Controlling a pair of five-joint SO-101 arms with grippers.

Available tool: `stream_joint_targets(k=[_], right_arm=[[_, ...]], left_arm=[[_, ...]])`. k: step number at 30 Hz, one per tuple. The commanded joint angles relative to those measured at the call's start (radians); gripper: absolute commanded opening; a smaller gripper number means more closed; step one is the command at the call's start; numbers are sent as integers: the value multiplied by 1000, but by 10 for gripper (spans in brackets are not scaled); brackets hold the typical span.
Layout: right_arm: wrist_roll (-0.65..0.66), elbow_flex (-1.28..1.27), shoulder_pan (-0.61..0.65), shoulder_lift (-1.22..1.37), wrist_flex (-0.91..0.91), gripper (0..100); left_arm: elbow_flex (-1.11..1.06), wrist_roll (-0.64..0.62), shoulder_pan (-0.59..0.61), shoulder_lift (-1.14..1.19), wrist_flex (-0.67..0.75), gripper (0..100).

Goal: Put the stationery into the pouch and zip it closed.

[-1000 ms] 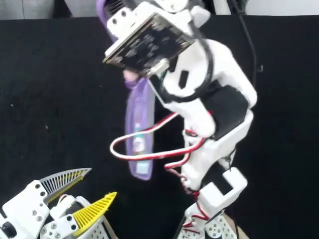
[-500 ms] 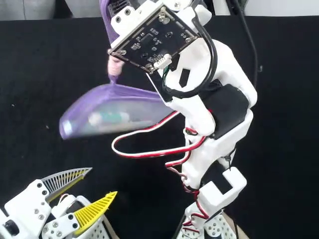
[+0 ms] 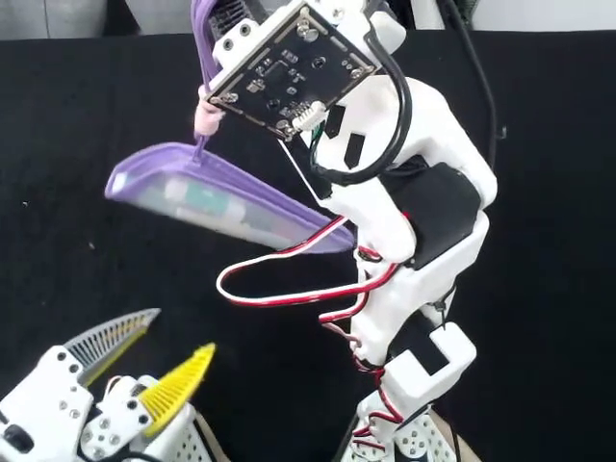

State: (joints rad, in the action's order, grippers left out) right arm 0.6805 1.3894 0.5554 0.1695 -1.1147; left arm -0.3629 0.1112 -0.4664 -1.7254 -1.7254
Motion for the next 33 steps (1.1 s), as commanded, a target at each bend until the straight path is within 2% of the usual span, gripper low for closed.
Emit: stream_joint_targets(k=[1,7,10,16,19,26,29,33], right_arm=[[-9,44,-18,-61,-2,11],[-9,54,-43,-76,-8,11],[-9,59,-55,-79,-8,11],[-9,59,-57,-79,-8,11],[-9,62,-57,-79,-8,11],[-9,62,-57,-79,-8,11],[-9,59,-57,-79,-8,11],[-9,59,-57,-71,-5,11]], left_arm=[[7,3,119,9,64,223],[84,-95,116,11,75,223],[117,-92,117,12,75,223],[174,55,133,144,25,223],[311,97,222,307,-11,223],[478,170,581,783,-37,223],[464,241,657,819,-37,223],[390,396,719,746,-37,223]])
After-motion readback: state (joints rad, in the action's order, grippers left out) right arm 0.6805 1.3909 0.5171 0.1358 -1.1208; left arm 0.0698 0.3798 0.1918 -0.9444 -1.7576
